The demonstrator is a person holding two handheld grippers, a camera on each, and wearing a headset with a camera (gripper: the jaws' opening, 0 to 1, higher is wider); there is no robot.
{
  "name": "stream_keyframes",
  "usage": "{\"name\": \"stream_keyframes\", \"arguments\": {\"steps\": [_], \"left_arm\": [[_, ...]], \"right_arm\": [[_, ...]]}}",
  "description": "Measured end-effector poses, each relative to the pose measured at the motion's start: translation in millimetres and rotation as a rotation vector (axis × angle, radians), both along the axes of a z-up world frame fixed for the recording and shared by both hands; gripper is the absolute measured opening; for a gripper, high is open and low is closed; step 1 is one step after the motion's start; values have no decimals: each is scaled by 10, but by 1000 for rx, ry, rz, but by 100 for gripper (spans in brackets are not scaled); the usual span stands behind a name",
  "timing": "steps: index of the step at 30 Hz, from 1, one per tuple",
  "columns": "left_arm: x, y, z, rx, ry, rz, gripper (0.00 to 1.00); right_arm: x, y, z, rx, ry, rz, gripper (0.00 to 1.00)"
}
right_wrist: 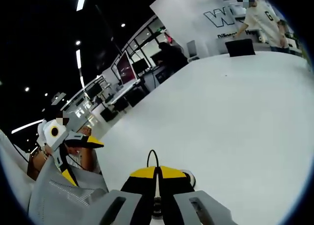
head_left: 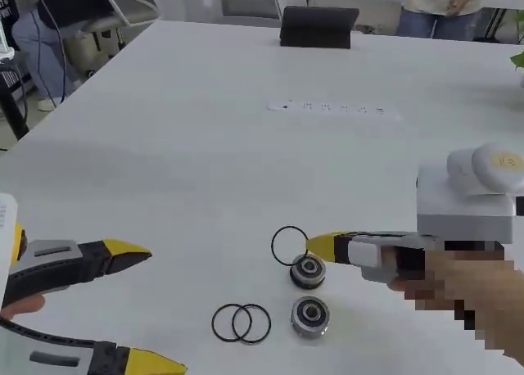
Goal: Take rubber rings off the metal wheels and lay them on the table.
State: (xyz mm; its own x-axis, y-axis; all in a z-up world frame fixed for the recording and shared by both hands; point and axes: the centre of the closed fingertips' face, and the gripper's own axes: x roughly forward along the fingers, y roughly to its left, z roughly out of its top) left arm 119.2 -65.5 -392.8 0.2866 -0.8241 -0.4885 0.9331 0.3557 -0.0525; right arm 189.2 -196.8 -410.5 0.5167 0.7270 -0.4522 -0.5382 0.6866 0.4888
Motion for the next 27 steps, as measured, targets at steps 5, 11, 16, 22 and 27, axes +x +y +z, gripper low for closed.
{"name": "stream_keyframes", "arguments": {"steps": [5,11,16,22,27], "left_arm": [[-23,-9,-64,14,13,-3,73],[-42,-17,-101,18,22,-7,73],[-50,-26,-98,15,21,-7,73],[-56,-36,-90,2,26,2,73],[-58,-43,-84,-6,29,7,73]], "right_arm": [[-14,35,46,13,-6,3,0],[-35,74,107,32,-12,5,0],[-65,130,147,43,-17,17,0],[-100,214,181,59,-19,37,0],[-132,282,181,68,-14,57,0]]}}
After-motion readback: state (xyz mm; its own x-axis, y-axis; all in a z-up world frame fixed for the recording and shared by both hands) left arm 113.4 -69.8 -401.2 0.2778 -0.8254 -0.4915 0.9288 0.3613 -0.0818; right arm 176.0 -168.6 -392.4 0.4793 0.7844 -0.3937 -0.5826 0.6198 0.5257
